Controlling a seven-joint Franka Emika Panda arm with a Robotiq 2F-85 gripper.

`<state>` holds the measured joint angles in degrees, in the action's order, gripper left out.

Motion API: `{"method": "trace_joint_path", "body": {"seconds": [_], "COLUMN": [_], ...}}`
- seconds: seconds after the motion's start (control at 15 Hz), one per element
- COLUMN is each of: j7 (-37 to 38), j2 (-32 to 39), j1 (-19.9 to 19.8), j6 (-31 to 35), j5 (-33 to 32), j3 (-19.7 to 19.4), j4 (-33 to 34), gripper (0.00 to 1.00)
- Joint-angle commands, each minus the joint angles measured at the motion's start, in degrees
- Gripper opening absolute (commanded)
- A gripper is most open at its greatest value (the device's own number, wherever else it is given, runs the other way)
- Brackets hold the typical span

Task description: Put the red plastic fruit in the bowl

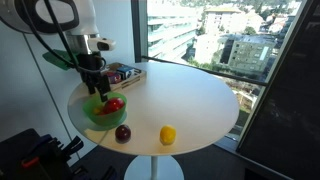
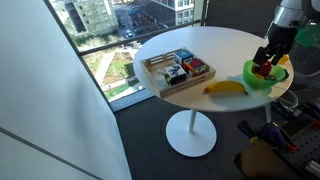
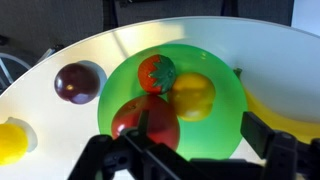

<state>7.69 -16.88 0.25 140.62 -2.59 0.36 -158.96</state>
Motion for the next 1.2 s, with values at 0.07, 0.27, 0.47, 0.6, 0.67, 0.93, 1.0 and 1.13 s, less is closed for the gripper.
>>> {"method": "trace_joint_path", "body": {"seconds": [0.07, 0.27, 0.47, 0.6, 0.67, 0.93, 1.0, 1.13], "j7": [-1.1, -0.91, -0.61, -0.72, -0.89, -0.87, -0.92, -1.03], "j2": [-0.45, -1.48, -2.55, -3.46, -3.97, -6.6, -7.17, -8.28], "j1": [-0.64, -1.03, -1.41, -1.6, -1.64, -2.3, -2.48, -2.76], "j6": [-0.56, -1.94, -3.09, -4.12, -4.84, -8.25, -9.35, -11.22], "j5": [0.75, 0.55, 0.46, 0.61, 0.72, 0.66, 0.7, 1.0], "j3": [-0.1, -0.19, -0.23, -0.33, -0.42, -0.79, -0.98, -1.38], "j4": [0.3, 0.84, 1.46, 1.92, 2.2, 3.81, 4.49, 5.94], "gripper": [1.0, 1.0, 1.0, 1.0, 1.0, 1.0, 1.0, 1.0]}}
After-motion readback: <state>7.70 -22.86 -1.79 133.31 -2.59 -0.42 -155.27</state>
